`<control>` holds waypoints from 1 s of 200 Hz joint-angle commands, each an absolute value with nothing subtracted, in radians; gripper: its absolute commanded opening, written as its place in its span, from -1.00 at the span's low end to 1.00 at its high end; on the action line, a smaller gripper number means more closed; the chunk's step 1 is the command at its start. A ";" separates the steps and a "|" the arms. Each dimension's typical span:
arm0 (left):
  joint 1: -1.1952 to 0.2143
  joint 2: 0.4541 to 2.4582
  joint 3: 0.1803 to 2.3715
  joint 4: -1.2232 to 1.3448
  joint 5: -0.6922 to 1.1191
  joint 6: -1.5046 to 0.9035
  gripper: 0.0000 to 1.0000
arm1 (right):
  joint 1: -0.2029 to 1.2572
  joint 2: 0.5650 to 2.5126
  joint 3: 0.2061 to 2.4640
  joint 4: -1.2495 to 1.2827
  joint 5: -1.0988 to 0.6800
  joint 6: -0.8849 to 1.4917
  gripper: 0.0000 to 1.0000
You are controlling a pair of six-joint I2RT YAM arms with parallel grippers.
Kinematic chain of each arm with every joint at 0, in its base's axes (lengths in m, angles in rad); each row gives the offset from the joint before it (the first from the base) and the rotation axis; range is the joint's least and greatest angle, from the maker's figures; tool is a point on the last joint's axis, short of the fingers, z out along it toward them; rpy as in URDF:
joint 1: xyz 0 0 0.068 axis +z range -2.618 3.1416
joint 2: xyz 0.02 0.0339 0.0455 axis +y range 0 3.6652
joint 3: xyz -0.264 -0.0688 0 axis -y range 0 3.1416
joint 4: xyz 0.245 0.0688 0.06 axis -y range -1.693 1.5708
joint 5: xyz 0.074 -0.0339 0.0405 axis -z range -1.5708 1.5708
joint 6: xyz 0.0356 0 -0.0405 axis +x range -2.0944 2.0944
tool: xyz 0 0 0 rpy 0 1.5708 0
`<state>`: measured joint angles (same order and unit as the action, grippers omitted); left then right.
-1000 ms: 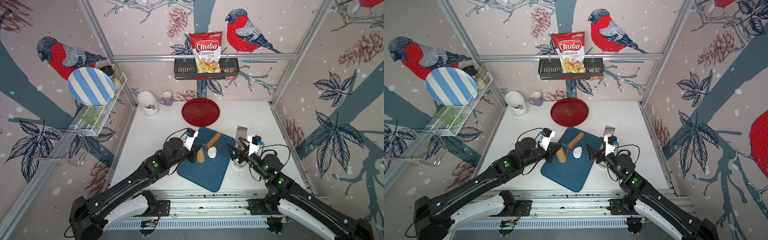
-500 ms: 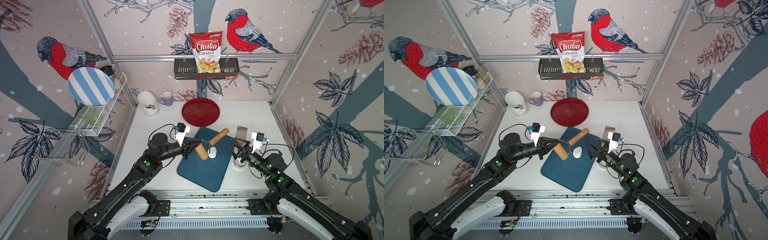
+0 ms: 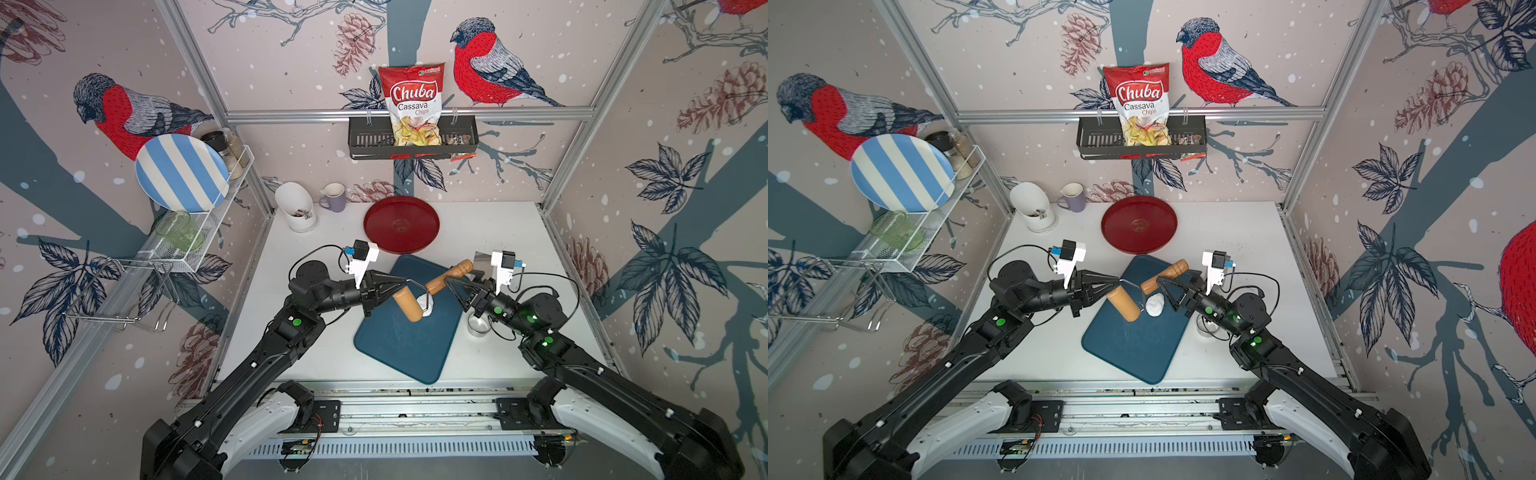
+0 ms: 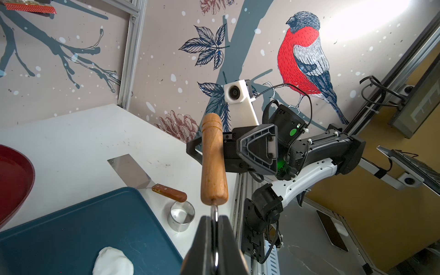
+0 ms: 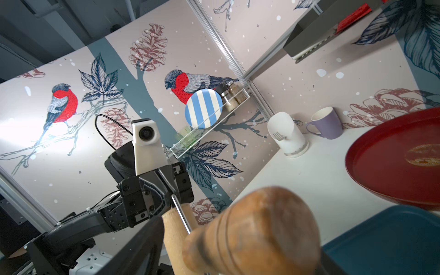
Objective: Roll out the dumpling wrappers from the dough
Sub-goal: Pick up the rolling pin from the center of the board.
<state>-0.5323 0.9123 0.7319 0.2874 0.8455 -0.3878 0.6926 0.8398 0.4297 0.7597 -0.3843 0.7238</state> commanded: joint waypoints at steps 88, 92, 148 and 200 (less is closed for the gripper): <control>-0.525 0.908 0.740 0.372 0.865 -0.395 -1.00 | 0.689 0.850 0.462 0.858 -0.415 0.812 -0.75; -0.525 0.910 0.743 0.360 0.851 -0.396 -1.00 | 0.689 0.851 0.463 0.853 -0.412 0.813 -0.80; -0.525 0.907 0.764 0.197 0.635 -0.352 0.80 | 0.687 0.867 0.507 0.649 -0.275 0.791 -1.00; -0.525 0.826 0.759 0.072 0.276 -0.264 0.90 | 0.687 0.926 0.540 0.502 -0.160 0.774 -1.00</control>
<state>-0.5274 0.8482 0.7593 0.1287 0.4812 -0.3286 0.6868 0.9054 0.5243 0.5415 -0.2337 0.7834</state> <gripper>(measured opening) 0.949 0.250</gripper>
